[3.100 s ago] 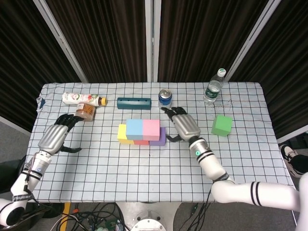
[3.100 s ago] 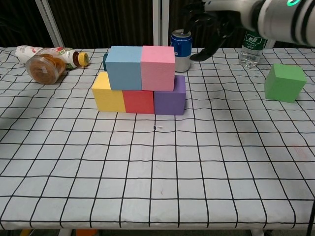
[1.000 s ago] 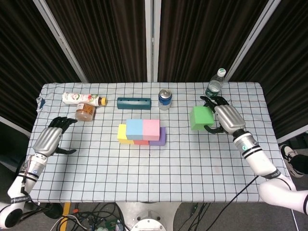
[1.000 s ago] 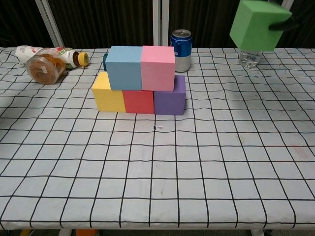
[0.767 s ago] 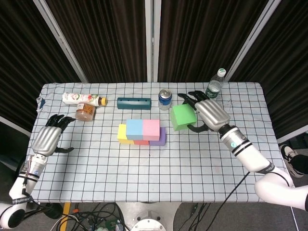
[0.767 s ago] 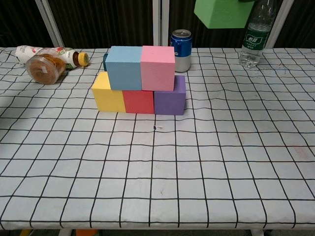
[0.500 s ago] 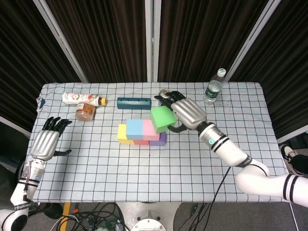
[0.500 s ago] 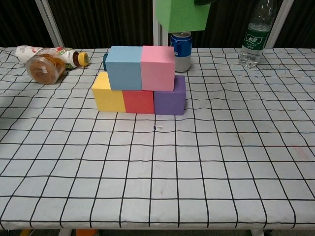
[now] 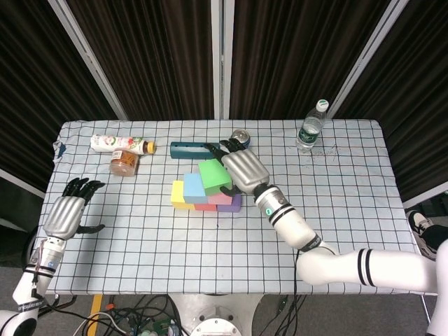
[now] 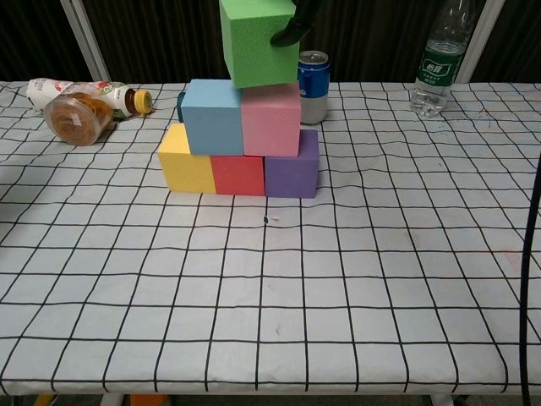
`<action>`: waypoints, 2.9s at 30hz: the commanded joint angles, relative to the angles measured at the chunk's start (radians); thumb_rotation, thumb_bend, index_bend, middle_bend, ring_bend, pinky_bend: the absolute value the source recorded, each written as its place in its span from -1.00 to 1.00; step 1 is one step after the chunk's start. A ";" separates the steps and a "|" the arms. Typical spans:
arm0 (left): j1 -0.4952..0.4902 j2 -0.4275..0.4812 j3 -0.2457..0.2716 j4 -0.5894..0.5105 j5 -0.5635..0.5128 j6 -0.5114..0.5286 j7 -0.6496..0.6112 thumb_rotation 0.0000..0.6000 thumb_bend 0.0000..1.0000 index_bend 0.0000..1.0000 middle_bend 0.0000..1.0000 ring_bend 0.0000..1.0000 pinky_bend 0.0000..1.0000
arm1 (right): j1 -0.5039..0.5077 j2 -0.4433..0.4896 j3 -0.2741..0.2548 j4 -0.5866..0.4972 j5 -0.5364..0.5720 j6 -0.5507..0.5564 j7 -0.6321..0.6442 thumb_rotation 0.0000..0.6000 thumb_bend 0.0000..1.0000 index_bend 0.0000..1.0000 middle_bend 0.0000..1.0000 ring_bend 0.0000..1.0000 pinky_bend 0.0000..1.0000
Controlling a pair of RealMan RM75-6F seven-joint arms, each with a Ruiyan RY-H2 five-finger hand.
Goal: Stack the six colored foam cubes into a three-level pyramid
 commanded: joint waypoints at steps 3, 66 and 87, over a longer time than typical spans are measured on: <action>0.004 0.000 0.002 0.008 0.010 -0.003 -0.021 1.00 -1.00 -0.67 -0.73 -0.88 -0.90 | 0.045 -0.067 0.002 -0.047 0.090 0.124 -0.082 1.00 -0.65 -1.00 -0.42 -0.89 -1.00; 0.018 -0.005 0.000 0.047 0.031 -0.022 -0.082 1.00 -1.00 -0.67 -0.73 -0.88 -0.90 | 0.106 -0.214 0.126 -0.007 0.363 0.285 -0.270 1.00 -0.69 -1.00 -0.60 -0.96 -1.00; 0.020 0.001 -0.002 0.043 0.029 -0.025 -0.085 1.00 -1.00 -0.67 -0.73 -0.88 -0.90 | 0.091 -0.230 0.131 0.015 0.327 0.279 -0.253 1.00 -0.62 -1.00 -0.41 -0.91 -1.00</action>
